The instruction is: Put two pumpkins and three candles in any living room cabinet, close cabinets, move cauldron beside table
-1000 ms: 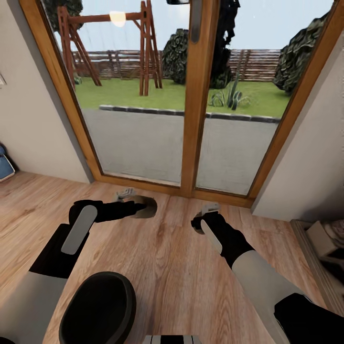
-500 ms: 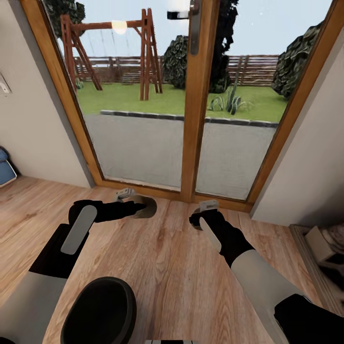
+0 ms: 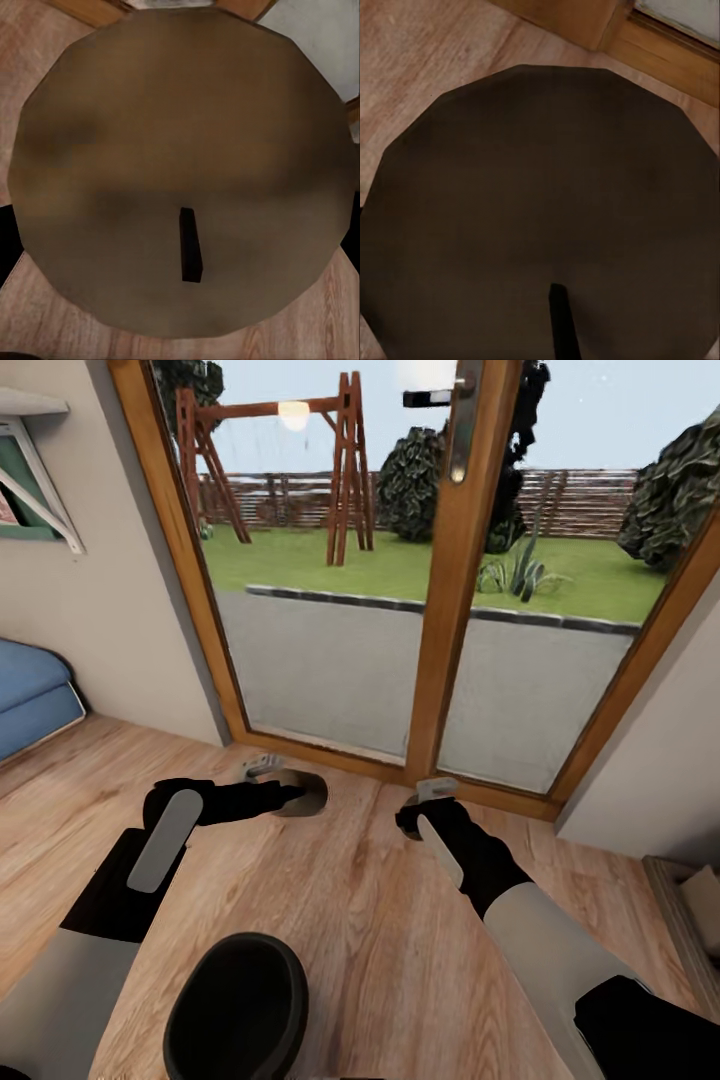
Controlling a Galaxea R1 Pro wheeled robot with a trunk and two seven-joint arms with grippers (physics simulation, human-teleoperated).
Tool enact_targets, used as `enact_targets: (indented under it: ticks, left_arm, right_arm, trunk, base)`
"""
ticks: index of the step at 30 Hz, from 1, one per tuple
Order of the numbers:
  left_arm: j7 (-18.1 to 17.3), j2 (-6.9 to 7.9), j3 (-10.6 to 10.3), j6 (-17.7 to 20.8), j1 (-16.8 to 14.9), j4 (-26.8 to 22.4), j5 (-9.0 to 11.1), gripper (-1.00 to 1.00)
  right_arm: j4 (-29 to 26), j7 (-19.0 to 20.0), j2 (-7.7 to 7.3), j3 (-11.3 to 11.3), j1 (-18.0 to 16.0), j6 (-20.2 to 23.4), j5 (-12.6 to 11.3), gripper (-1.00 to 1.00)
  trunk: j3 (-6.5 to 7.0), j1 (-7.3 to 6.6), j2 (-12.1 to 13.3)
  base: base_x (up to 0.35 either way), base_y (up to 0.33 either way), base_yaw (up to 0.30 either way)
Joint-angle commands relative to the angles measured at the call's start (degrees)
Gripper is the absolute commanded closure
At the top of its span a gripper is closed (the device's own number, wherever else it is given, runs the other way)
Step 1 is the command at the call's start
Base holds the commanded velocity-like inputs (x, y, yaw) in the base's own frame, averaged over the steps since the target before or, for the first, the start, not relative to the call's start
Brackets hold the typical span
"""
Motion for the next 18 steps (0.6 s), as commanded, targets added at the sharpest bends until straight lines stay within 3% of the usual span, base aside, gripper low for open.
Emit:
enact_targets:
  ticks: [1,18]
  left_arm:
    - [0.0,0.0,0.0,0.0,0.0,0.0,0.1,1.0]
    - [0.0,0.29,0.4,0.0,0.0,0.1,0.1,1.0]
  right_arm:
    - [0.0,0.0,-0.03,0.0,0.0,0.0,0.0,1.0]
    - [0.1,0.0,-0.09,0.0,0.0,-0.3,0.0,1.0]
  trunk:
    - [0.13,-0.23,0.4]
    - [2.22,-3.96,7.2]
  base:
    - [0.0,0.0,0.238]
    - [0.0,0.0,0.238]
